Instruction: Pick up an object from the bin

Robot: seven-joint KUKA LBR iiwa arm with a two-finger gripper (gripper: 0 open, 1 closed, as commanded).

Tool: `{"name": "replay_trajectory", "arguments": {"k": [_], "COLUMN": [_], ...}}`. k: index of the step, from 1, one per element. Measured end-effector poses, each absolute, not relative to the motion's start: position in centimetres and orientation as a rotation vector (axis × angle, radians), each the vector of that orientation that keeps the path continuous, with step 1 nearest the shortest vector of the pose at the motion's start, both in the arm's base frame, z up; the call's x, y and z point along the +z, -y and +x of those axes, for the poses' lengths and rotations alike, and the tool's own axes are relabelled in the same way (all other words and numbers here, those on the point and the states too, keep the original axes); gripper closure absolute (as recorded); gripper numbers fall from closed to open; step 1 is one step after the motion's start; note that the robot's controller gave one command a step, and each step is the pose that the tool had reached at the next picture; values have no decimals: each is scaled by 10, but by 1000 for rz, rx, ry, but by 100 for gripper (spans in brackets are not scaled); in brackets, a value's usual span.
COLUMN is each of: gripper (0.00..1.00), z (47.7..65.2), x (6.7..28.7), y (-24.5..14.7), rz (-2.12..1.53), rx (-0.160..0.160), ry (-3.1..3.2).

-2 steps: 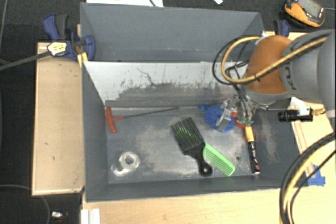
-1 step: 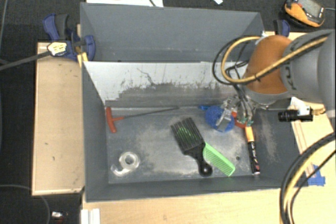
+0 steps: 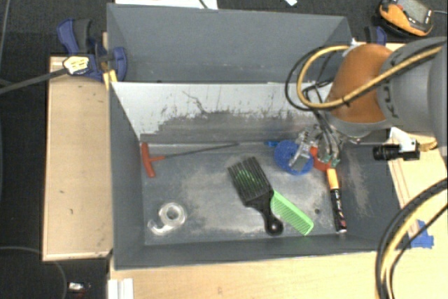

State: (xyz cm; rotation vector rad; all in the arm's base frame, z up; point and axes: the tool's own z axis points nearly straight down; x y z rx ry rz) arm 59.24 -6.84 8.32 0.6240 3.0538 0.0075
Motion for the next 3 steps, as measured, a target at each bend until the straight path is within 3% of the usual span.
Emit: {"name": "replay_trajectory", "arguments": {"k": [2, 3], "gripper": [100, 100], "z": [593, 594], "x": [105, 133], "y": [69, 69], "rz": [619, 607], "rx": [7, 7], "ry": [-3053, -3050]}}
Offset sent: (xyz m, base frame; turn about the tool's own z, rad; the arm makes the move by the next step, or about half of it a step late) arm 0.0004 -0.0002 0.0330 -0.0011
